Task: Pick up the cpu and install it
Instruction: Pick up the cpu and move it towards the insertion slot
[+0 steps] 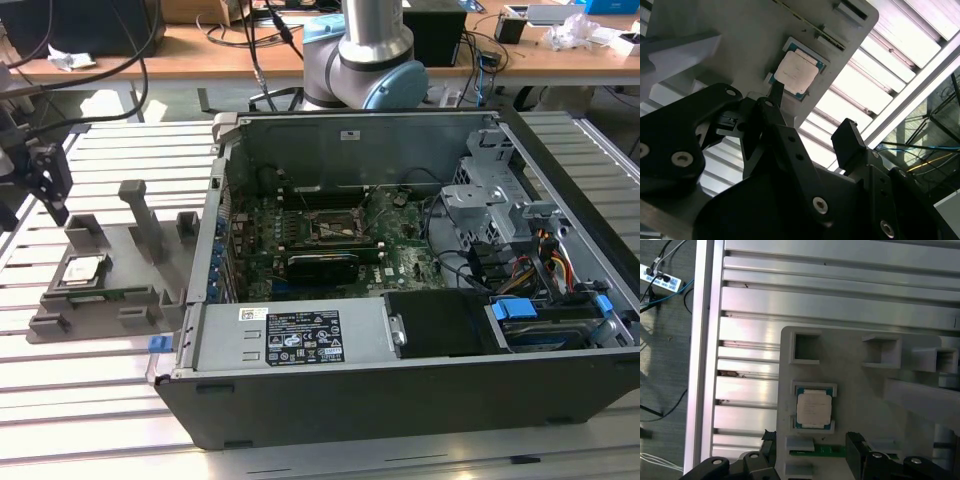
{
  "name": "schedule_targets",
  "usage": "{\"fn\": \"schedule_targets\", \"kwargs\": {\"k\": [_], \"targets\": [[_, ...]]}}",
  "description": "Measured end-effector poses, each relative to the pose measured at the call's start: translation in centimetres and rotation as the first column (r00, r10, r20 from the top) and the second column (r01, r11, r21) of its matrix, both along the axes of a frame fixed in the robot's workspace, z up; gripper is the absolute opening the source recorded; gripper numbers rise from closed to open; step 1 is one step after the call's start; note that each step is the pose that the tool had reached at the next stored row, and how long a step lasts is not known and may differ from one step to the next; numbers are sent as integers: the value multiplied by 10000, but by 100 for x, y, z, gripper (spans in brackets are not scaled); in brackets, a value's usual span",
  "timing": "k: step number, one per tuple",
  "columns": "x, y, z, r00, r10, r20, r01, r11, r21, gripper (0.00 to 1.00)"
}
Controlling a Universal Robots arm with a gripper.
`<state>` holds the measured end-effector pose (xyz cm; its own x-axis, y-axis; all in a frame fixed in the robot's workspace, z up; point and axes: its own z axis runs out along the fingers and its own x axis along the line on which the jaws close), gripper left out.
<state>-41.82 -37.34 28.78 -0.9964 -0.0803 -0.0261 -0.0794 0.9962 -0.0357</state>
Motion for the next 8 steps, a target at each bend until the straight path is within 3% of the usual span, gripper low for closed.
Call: {"fn": "schedule_targets", "kwargs": {"k": [8], "targets": [[0, 0, -31, 10000, 0, 0, 0, 10000, 0, 66]]}}
